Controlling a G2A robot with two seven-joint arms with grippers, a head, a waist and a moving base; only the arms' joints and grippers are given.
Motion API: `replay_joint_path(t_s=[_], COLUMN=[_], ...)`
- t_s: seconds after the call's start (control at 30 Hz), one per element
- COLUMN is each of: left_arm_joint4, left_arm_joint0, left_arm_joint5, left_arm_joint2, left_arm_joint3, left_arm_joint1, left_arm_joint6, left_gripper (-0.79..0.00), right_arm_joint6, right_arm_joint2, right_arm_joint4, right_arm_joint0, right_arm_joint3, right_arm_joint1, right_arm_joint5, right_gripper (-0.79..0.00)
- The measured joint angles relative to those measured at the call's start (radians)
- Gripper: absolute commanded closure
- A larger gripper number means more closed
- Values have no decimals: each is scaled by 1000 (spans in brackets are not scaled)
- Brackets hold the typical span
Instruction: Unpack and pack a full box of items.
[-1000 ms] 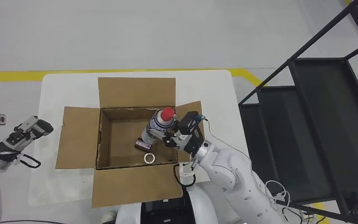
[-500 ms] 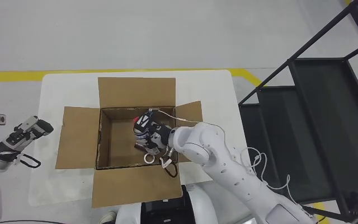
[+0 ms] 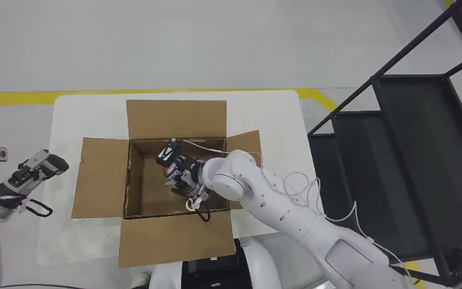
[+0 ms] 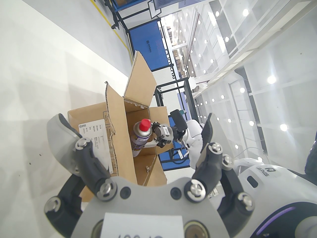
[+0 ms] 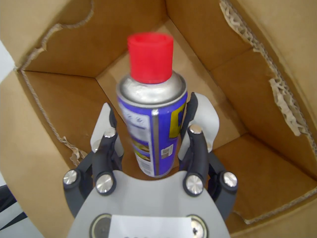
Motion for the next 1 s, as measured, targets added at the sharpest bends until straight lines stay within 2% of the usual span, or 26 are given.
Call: replay_joint_path(t_s=[0.2, 0.33, 0.47, 0.57, 0.77, 0.87, 1.0], left_arm_joint4=[8, 38, 88, 153, 263, 312, 315], left_arm_joint0=[3, 28, 42, 37, -26, -79, -148], left_arm_joint5=[6, 21, 33, 43, 54, 70, 135], left_arm_joint2=[-9, -64, -112, -119, -60, -12, 62], left_arm_joint3=[-11, -52, -53, -29, 32, 54, 70], left_arm_joint1=[1, 9, 18, 25, 34, 37, 33], left_arm_joint6=[15, 58, 75, 73, 29, 17, -4], left_gripper=[-785, -785, -785, -785, -785, -785, -785], right_arm_joint6=[-105, -169, -257, -284, -325, -343, -417], right_arm_joint2=[70, 148, 257, 338, 476, 540, 620], right_arm_joint4=[51, 76, 209, 328, 577, 645, 679], right_arm_joint0=[-82, -167, -284, -363, -489, -538, -612], right_arm_joint3=[-95, -200, -306, -344, -360, -368, -397], right_arm_joint1=[20, 43, 69, 86, 113, 124, 134], right_arm_joint5=[-59, -110, -221, -305, -429, -448, -462], right_gripper=[-785, -785, -785, -785, -785, -785, -785])
